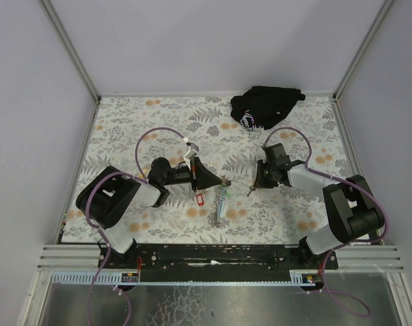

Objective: Put the keys on the keyring

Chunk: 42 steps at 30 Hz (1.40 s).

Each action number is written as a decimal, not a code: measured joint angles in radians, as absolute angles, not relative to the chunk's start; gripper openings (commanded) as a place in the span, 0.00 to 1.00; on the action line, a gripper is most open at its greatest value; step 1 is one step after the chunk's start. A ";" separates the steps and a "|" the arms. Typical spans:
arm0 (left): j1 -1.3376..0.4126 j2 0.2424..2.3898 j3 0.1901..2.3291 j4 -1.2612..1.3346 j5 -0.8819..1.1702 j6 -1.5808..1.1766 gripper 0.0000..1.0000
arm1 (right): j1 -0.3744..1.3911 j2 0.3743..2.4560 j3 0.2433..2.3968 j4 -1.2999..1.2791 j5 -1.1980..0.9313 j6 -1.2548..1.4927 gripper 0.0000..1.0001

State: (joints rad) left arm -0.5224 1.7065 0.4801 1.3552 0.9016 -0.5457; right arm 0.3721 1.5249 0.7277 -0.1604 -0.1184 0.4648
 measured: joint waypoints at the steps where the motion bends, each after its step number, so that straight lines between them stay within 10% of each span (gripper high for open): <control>1: -0.522 1.707 0.480 1.355 0.902 -0.546 0.00 | 0.372 1.525 0.727 -0.160 -0.118 0.465 0.18; 10: -0.522 1.707 0.480 1.355 0.902 -0.546 0.00 | 0.372 1.523 0.725 -0.154 -0.125 0.464 0.00; 42: -0.521 1.692 0.506 1.370 0.980 -0.480 0.00 | 0.438 1.175 0.788 -0.226 -0.531 -0.034 0.00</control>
State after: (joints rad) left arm -0.5209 1.6917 0.5064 1.3697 0.9798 -0.4805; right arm 0.4381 1.1751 0.7876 -0.2264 -0.5308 -0.0341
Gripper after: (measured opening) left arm 0.010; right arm 0.010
